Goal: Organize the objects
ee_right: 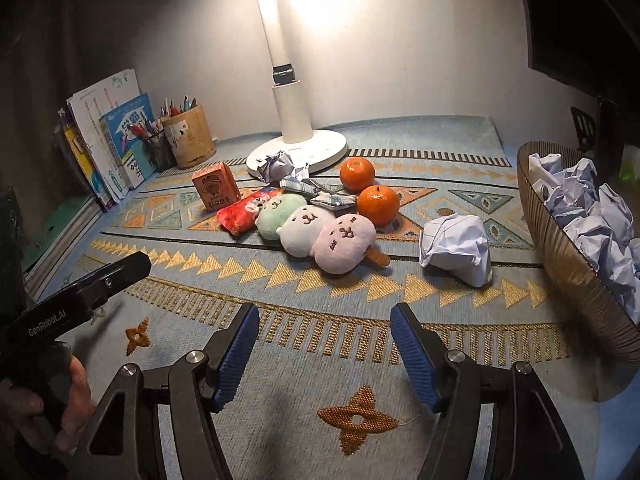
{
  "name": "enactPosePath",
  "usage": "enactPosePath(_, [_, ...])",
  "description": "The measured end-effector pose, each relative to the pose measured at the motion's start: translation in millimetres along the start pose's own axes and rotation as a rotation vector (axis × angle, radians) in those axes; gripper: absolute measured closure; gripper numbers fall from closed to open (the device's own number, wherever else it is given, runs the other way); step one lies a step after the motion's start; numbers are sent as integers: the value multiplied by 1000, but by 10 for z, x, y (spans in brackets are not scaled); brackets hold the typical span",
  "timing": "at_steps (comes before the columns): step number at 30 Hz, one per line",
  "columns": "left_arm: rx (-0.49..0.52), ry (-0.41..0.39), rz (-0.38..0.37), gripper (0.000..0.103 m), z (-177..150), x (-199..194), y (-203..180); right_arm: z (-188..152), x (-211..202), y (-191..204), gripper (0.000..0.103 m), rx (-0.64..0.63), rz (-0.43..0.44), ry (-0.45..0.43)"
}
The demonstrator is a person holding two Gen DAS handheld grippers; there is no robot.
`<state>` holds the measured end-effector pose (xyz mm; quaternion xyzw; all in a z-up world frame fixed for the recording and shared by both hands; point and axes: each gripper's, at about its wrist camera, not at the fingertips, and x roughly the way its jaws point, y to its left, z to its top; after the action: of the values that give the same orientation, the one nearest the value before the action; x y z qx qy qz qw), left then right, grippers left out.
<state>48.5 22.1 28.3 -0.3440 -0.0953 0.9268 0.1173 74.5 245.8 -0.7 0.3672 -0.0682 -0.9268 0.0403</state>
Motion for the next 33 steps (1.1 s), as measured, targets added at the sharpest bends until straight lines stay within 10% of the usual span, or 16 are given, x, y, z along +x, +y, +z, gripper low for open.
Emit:
enactPosePath(11, [0,26,0,7,24,25,9,42,65,-152,37,73,54,51])
enactPosePath(21, [190,104,69,7,845,638,228,524,449,112,35,-188,-3,141])
enactPosePath(29, [209,217,-143,17,1087,1259,365,600,890,99,35,-264,-14,214])
enactPosePath(33, [158,288,-232,47,1095,1494,412,642,1011,52,33,-269,-15,227])
